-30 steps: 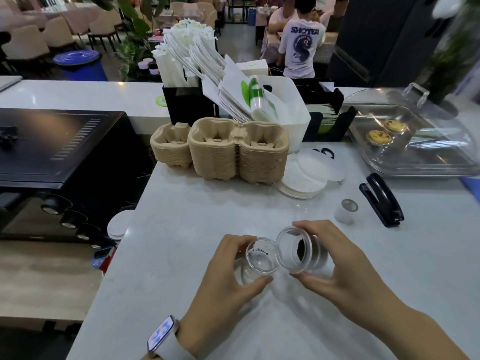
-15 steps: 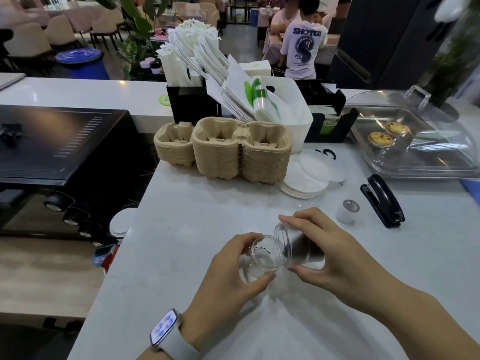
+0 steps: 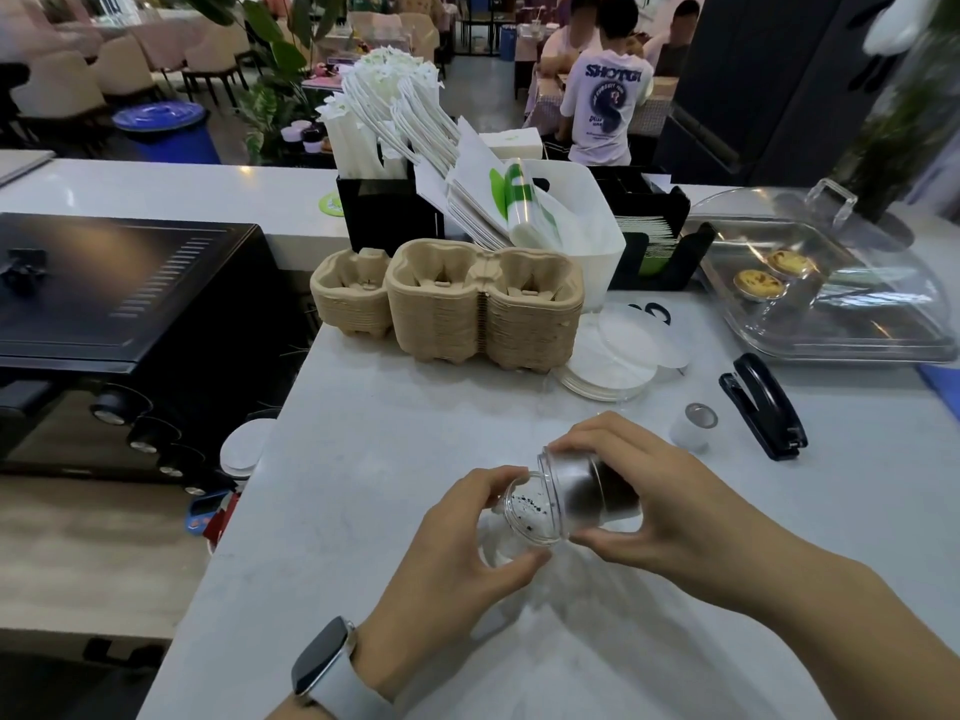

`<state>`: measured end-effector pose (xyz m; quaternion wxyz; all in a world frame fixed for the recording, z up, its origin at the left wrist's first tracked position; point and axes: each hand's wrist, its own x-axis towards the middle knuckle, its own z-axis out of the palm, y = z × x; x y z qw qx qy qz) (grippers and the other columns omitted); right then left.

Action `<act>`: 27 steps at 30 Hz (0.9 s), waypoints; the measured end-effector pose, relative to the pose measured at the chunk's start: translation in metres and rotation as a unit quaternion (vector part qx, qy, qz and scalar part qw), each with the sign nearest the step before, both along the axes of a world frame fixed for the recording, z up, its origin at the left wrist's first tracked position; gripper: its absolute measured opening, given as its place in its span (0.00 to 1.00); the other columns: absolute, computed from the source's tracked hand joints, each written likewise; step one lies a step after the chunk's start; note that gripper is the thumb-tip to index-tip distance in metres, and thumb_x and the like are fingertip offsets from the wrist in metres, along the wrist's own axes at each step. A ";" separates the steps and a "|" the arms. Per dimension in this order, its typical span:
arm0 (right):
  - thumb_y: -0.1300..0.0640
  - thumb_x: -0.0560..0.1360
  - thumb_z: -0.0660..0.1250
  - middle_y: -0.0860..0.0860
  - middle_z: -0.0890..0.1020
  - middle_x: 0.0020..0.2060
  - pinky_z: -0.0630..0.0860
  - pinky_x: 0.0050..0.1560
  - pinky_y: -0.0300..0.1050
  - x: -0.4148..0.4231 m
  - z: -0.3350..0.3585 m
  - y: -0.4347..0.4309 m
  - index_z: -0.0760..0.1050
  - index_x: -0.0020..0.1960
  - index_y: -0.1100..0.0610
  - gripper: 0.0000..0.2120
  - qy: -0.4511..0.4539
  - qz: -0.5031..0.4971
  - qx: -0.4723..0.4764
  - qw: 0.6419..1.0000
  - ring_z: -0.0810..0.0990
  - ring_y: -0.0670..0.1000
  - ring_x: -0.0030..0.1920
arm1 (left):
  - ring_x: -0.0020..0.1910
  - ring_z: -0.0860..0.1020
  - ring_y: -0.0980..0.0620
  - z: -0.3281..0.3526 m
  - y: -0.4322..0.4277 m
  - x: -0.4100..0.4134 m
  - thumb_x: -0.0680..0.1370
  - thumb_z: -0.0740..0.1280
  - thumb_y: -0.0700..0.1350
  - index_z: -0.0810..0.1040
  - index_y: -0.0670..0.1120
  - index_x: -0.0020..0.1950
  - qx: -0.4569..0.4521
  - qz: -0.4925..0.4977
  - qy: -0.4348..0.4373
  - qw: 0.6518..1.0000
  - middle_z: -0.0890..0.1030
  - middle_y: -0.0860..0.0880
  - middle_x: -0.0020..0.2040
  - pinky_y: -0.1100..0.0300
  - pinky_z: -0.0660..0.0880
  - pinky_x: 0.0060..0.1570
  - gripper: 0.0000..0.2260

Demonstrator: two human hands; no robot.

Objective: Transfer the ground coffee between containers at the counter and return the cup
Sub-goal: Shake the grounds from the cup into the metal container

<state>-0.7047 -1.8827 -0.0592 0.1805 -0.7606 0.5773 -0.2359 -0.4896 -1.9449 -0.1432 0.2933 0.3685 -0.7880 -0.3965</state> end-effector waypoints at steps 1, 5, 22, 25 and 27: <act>0.56 0.72 0.78 0.39 0.75 0.60 0.73 0.57 0.33 0.001 0.001 -0.001 0.74 0.67 0.49 0.26 0.004 0.002 0.001 1.000 0.76 0.42 0.61 | 0.63 0.81 0.56 0.000 0.000 0.000 0.73 0.79 0.47 0.76 0.51 0.69 0.000 0.000 -0.001 1.000 0.82 0.58 0.62 0.56 0.77 0.64 0.26; 0.55 0.72 0.77 0.41 0.76 0.61 0.72 0.60 0.37 0.003 0.005 -0.005 0.75 0.68 0.49 0.26 0.021 0.013 0.011 1.000 0.75 0.44 0.62 | 0.62 0.82 0.55 0.000 0.000 0.000 0.73 0.79 0.47 0.77 0.52 0.69 0.007 0.001 0.001 1.000 0.83 0.58 0.61 0.55 0.78 0.63 0.25; 0.48 0.71 0.77 0.36 0.75 0.56 0.72 0.55 0.36 0.005 0.005 -0.014 0.68 0.65 0.41 0.26 0.042 0.003 0.034 0.999 0.74 0.43 0.58 | 0.62 0.81 0.58 0.001 -0.003 0.004 0.72 0.76 0.53 0.76 0.57 0.68 0.017 -0.003 0.012 1.000 0.82 0.62 0.61 0.60 0.77 0.62 0.25; 0.47 0.71 0.77 0.36 0.75 0.53 0.71 0.51 0.34 0.005 0.006 -0.014 0.68 0.61 0.40 0.25 0.043 -0.001 0.033 0.999 0.74 0.43 0.56 | 0.62 0.81 0.59 0.001 -0.003 0.004 0.72 0.76 0.54 0.75 0.58 0.68 0.016 -0.002 0.016 1.000 0.82 0.62 0.61 0.61 0.77 0.61 0.25; 0.48 0.71 0.77 0.35 0.75 0.54 0.71 0.52 0.33 0.005 0.008 -0.014 0.69 0.62 0.41 0.25 0.042 0.003 0.034 0.999 0.74 0.41 0.56 | 0.62 0.81 0.59 0.000 -0.003 0.004 0.72 0.76 0.53 0.76 0.58 0.68 0.015 -0.003 0.017 1.000 0.82 0.62 0.61 0.60 0.78 0.61 0.25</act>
